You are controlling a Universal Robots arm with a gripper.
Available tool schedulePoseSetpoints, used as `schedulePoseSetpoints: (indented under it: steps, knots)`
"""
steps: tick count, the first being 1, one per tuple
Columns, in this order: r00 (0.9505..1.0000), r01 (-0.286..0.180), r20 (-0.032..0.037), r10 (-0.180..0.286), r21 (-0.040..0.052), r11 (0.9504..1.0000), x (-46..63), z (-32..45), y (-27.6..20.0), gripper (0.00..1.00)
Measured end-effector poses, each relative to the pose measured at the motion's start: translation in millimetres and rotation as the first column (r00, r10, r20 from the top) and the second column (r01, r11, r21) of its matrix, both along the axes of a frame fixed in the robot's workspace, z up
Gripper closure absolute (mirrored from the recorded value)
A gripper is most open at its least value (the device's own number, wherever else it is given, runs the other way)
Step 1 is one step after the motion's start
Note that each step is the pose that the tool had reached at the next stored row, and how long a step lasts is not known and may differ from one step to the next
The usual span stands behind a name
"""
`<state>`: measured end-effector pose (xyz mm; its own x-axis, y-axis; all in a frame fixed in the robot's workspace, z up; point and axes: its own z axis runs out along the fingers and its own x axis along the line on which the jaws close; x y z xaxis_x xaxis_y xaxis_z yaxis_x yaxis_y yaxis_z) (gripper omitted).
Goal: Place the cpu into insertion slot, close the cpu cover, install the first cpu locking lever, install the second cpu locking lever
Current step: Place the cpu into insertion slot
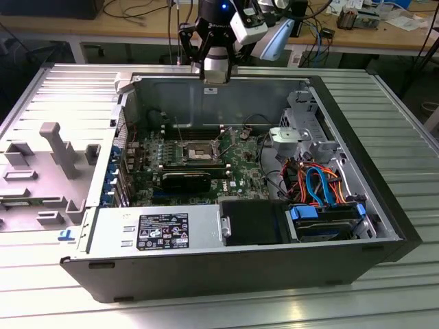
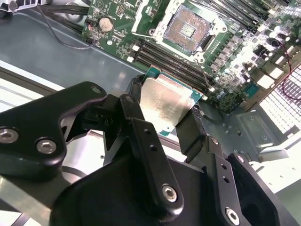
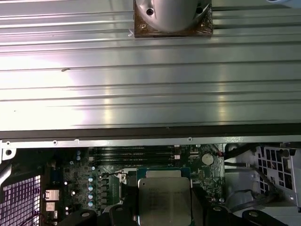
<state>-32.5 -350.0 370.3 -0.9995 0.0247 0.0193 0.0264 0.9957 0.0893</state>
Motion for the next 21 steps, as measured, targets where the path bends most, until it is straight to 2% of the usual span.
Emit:
schedulePoseSetpoints:
  steps: [9, 21]
  knots:
    - [1.0000, 0.000, 0.0000, 0.000, 0.0000, 1.0000, -1.0, -1.8, -3.1, 0.45]
    - [1.0000, 0.000, 0.0000, 0.000, 0.0000, 1.0000, -3.9, -4.1, -12.2, 0.45]
